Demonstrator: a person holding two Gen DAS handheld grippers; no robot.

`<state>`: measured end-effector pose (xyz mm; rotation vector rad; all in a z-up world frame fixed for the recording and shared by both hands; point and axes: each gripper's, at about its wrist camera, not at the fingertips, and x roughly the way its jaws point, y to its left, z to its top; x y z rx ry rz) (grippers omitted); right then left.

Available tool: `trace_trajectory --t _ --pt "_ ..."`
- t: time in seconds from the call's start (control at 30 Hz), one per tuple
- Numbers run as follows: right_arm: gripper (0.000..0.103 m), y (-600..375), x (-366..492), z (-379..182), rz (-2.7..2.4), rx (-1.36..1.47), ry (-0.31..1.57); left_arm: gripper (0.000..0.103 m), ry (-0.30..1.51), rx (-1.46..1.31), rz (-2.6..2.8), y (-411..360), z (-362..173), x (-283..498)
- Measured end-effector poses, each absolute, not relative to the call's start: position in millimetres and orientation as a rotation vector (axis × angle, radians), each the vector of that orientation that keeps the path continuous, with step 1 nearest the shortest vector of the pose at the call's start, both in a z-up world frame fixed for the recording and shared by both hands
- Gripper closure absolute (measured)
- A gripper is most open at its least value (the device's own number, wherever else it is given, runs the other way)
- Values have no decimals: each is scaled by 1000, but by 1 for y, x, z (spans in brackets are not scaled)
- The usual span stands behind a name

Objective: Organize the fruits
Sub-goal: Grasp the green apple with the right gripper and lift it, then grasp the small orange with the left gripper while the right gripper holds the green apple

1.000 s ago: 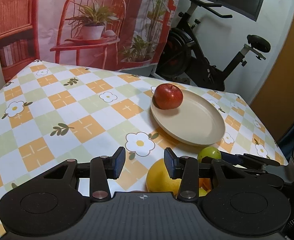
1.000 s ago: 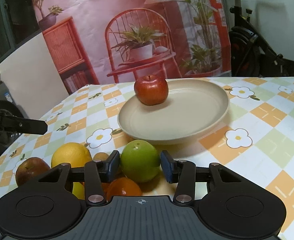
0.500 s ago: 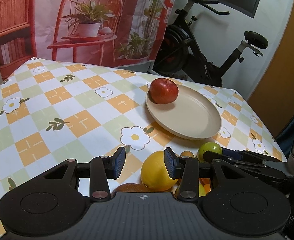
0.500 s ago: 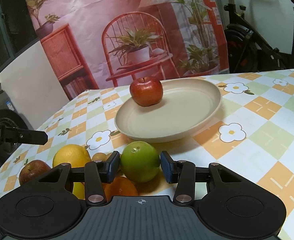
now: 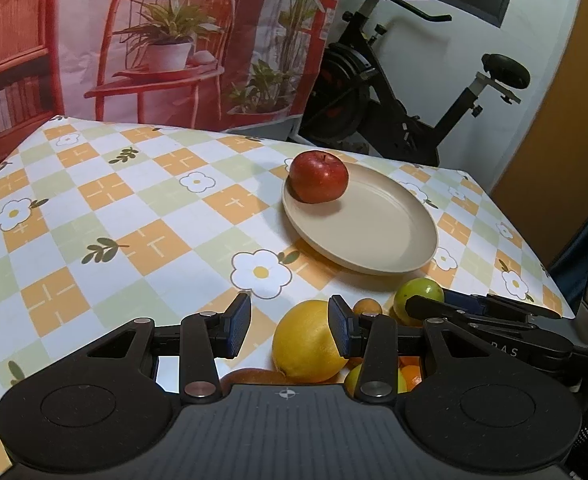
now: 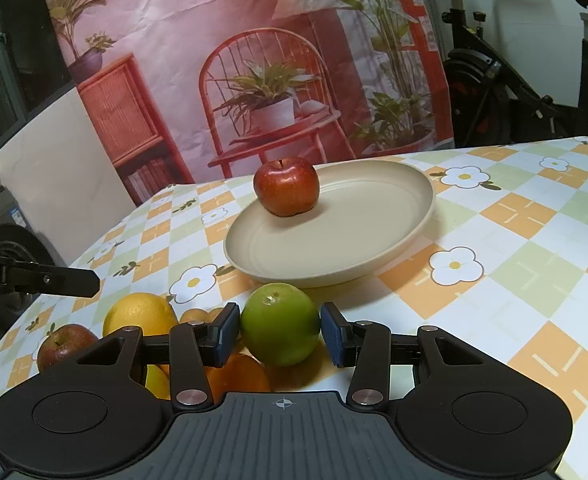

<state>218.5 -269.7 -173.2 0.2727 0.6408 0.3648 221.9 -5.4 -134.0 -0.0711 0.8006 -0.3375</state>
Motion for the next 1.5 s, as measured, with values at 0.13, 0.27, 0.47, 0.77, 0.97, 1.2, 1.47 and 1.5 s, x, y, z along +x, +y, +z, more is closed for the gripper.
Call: trace_trajectory --t 0.13,0.27,0.47,0.77,0.97,1.2,1.47,1.5 --pt "62 -270 219 -173 365 273 641 58 810 -70 -341 -8 -136 224" --pt "62 -271 218 -173 363 280 639 58 822 -75 -343 -8 -139 223" --pt "62 -272 218 -173 364 281 638 58 834 -89 -344 -7 -141 224" --pt "62 -273 213 -170 360 271 637 58 812 -57 -387 -19 -136 216" --pt "62 -284 197 -165 344 291 626 58 812 -27 -443 -33 -135 209" --pt "62 -308 187 -162 305 311 614 58 806 75 -541 -65 -143 200" --pt "62 -324 182 -160 277 320 586 58 836 138 -632 -101 -153 216" --pt "62 -326 181 -160 273 323 583 58 841 150 -642 -104 -156 217"
